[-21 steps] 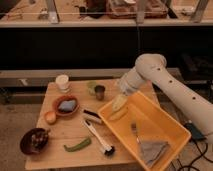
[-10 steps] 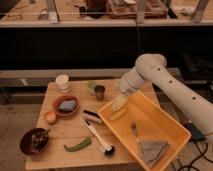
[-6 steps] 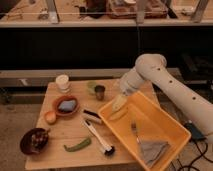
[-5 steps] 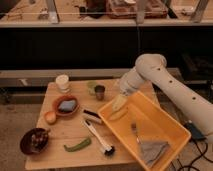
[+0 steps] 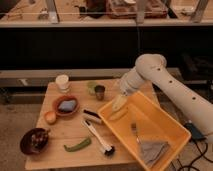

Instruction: Place banana in table surface

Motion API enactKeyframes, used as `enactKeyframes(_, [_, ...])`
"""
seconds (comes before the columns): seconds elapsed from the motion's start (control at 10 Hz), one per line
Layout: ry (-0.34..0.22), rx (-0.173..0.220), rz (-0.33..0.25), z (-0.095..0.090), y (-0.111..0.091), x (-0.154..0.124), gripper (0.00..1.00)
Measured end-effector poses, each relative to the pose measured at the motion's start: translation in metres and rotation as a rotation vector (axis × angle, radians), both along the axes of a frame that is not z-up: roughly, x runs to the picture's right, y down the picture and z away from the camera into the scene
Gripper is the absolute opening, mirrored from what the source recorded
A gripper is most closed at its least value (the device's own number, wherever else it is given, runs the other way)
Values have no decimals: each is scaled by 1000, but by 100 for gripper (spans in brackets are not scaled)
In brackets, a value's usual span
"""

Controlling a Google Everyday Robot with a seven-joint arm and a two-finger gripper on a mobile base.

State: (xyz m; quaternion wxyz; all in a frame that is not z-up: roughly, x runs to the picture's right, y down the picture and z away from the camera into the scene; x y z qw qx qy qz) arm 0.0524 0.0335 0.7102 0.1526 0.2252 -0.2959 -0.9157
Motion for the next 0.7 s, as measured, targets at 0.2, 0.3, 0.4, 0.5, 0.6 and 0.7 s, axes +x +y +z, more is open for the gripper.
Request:
enactKeyframes(0.2, [0,0,0,0,0,0,80])
enactKeyframes(0.3, [3,1,0,1,1,1,80])
enactKeyframes(0.4, [36,1,10,4,3,4,80])
enactKeyframes(0.5, [75,-2,23,8,8,9,80])
enactKeyframes(0.6, [120,-16,43,18,18,16,80])
enactKeyframes(0.7, [163,-31,66,32,35,22,80])
